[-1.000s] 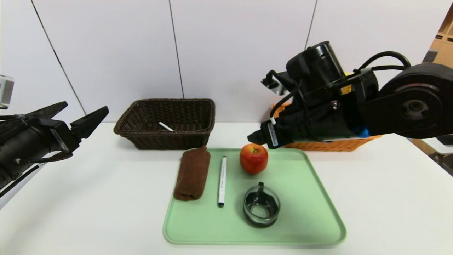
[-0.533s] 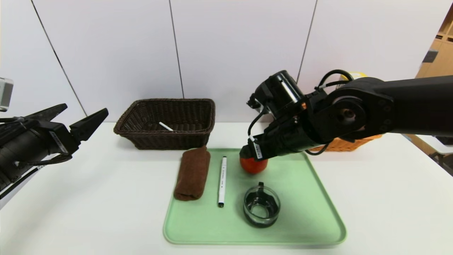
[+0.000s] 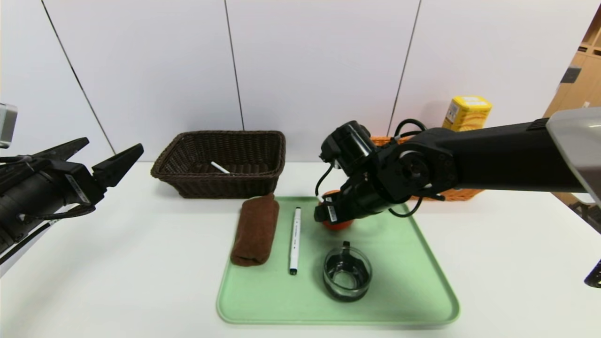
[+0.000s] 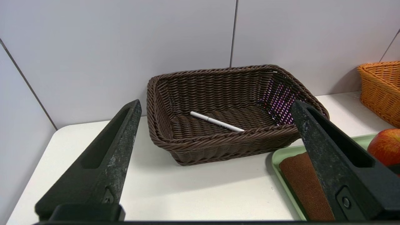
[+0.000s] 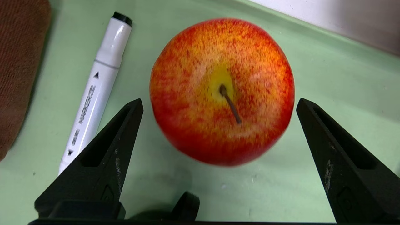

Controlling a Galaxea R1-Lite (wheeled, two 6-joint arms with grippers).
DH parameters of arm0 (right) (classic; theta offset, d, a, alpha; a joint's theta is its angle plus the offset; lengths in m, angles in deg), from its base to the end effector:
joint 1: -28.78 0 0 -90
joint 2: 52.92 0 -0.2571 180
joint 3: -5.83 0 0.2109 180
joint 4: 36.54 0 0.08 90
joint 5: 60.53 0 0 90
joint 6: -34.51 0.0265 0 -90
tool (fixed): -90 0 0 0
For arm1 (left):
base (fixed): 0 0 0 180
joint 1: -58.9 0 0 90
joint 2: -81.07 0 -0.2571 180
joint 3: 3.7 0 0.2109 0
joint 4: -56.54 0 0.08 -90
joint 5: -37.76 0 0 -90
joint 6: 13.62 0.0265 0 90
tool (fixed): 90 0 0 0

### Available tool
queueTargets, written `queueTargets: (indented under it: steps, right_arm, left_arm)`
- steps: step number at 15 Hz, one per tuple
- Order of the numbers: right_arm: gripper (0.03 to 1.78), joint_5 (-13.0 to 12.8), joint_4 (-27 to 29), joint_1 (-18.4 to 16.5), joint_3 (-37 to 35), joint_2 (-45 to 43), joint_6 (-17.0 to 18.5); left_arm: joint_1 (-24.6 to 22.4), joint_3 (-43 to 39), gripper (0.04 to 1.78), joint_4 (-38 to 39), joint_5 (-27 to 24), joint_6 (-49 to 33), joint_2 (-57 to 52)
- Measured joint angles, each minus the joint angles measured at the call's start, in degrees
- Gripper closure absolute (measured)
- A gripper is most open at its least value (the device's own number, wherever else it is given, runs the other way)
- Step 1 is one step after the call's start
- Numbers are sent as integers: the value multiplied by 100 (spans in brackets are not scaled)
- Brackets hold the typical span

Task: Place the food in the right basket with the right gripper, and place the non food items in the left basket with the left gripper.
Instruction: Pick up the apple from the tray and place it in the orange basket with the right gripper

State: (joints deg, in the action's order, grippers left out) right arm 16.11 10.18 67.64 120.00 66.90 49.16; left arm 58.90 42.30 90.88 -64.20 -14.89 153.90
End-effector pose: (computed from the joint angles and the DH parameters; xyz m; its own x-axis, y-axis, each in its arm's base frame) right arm 0.3171 0.2477 0.1185 0.6075 0.1928 -0.7705 -0.3283 0.9443 -0.0226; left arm 0.2173 -0.0055 0.1643 0.9699 -0.2072 0.1279 0.2083 0.9781 0.0051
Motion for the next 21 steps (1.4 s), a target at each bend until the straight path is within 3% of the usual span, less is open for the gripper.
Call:
queueTargets:
  steps: [3, 5, 7, 13, 18, 21]
  right_arm:
    - [12, -26, -166, -34, -43, 105, 4]
    - [43, -63, -177, -37, -30, 140, 1]
    - [59, -46, -161, -41, 2, 165, 1]
    - [62, -59, -152, 22, 11, 33, 4]
    - [62, -72, -238, 129, 22, -883, -83]
    - [62, -48, -1267, -100, -69, -1406, -440]
  left_arm:
    - [0, -9, 13, -7, 0, 0, 0]
    - [0, -22, 13, -7, -2, -2, 2]
    - [0, -23, 13, -7, 0, -5, 2]
    - [0, -23, 13, -10, -2, -2, 22]
    - [0, -1, 13, -7, -11, -82, 35]
    - [0, -1, 13, -7, -9, -115, 49]
